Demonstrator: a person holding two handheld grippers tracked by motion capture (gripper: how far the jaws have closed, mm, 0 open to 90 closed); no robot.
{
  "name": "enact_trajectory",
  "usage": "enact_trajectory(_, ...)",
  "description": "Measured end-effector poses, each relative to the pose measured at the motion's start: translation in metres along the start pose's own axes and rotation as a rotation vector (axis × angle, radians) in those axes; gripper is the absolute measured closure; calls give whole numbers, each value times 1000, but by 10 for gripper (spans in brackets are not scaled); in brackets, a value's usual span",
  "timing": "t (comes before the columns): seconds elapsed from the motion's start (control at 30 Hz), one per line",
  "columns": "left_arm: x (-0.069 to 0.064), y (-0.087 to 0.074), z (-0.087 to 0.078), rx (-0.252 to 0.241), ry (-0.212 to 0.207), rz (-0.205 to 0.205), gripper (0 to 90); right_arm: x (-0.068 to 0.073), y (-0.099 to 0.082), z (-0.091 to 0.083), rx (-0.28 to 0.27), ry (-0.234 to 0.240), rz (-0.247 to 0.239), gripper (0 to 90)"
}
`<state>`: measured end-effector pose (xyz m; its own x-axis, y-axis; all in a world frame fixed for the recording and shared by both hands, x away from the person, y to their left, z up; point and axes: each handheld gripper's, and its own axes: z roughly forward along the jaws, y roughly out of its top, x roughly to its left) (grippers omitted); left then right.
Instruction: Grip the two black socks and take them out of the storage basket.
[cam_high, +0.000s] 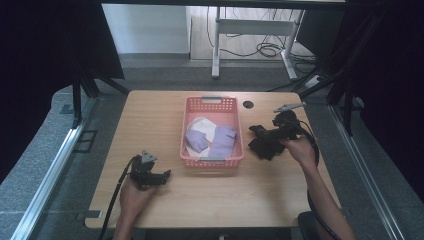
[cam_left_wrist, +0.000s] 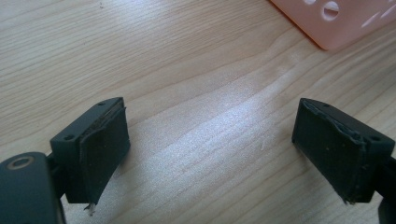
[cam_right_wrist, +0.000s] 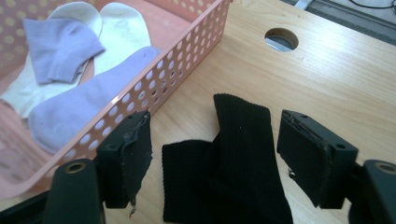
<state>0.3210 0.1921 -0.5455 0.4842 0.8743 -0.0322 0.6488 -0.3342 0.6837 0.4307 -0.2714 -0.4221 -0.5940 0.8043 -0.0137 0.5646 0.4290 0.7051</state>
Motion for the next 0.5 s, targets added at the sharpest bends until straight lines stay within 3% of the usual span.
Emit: enact_trajectory(0.5,0,0,0,0,1,-1,107,2,-32,-10,-20,38,40,174)
